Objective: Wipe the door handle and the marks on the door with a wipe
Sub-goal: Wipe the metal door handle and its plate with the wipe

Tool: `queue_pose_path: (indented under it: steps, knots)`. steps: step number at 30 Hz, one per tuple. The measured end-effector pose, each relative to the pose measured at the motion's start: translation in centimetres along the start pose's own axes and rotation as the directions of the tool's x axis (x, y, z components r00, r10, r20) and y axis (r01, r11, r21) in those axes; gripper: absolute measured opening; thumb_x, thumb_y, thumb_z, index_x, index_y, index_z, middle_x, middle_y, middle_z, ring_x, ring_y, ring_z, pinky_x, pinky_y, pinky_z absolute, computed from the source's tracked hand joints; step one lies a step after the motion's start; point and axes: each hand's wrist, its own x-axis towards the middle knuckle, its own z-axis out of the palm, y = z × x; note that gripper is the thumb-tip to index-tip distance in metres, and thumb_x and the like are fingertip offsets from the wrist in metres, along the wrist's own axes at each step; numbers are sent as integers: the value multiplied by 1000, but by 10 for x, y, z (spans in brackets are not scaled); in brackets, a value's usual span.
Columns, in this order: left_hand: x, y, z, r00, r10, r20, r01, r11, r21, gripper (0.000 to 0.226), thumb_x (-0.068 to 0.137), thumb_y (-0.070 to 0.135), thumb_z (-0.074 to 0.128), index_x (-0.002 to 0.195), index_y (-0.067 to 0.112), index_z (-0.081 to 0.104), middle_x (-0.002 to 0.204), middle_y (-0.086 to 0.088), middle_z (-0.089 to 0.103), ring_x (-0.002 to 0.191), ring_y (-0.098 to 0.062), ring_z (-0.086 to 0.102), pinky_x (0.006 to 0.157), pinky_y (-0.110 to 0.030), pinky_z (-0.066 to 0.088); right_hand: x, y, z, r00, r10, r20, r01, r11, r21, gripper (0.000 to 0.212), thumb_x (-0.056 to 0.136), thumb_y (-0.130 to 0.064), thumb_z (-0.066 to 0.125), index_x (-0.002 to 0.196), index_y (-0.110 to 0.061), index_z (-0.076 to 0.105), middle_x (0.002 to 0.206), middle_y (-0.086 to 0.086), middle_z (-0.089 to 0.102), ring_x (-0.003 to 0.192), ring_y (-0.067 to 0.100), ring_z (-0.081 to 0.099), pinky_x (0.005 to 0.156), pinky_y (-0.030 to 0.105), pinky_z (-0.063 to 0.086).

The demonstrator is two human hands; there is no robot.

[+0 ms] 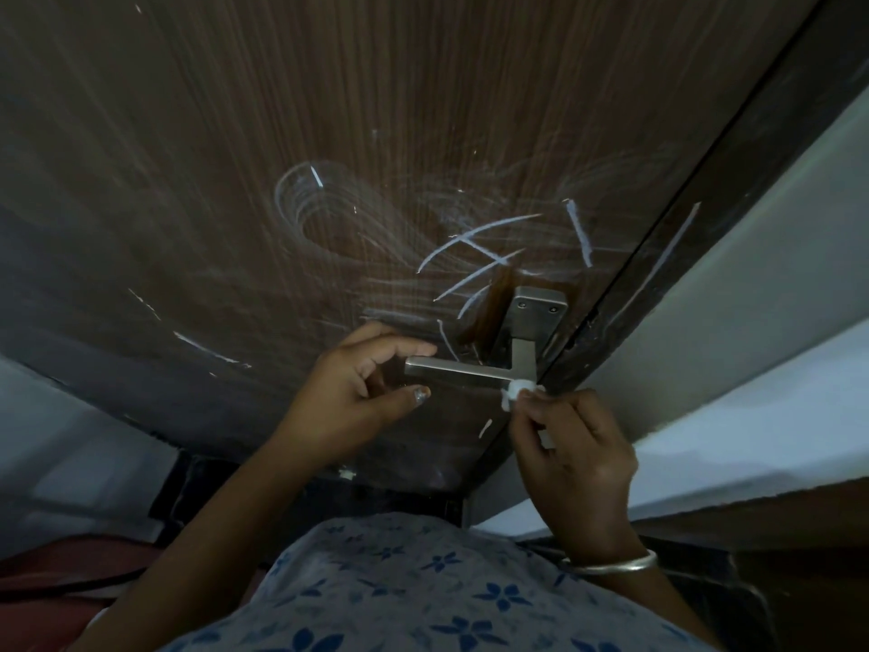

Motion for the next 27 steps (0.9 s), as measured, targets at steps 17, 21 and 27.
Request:
queue_pose_path:
  steps: [17, 21, 27]
  knots:
    - [-2, -4, 5, 982, -86, -171, 63, 989, -135, 37, 77, 1, 70, 90, 35, 67, 79, 9, 64, 53, -3, 44, 52, -12, 41, 30, -13, -17, 991, 133, 33, -136, 985, 109, 12, 88, -6, 56, 99, -5, 60, 96, 13, 60, 91, 6, 50, 83, 9, 40]
    - [-3, -2, 7, 975, -104, -198, 73, 984, -161, 27, 77, 2, 69, 88, 27, 68, 73, 7, 64, 50, 0, 45, 50, -9, 39, 46, -23, -13, 981, 34, 190, -29, 999, -25, 25, 88, -7, 46, 105, -6, 64, 104, 17, 59, 87, 23, 59, 73, 25, 51]
    - [-4, 1, 8, 966, -113, -234, 80, 986, -148, 26, 76, 1, 69, 87, 24, 67, 75, 6, 66, 52, 4, 50, 53, -7, 41, 59, -30, -1, 859, 15, 512, 121, 965, -231, 27, 72, -6, 62, 97, -8, 71, 97, 14, 69, 84, 35, 63, 69, 39, 50]
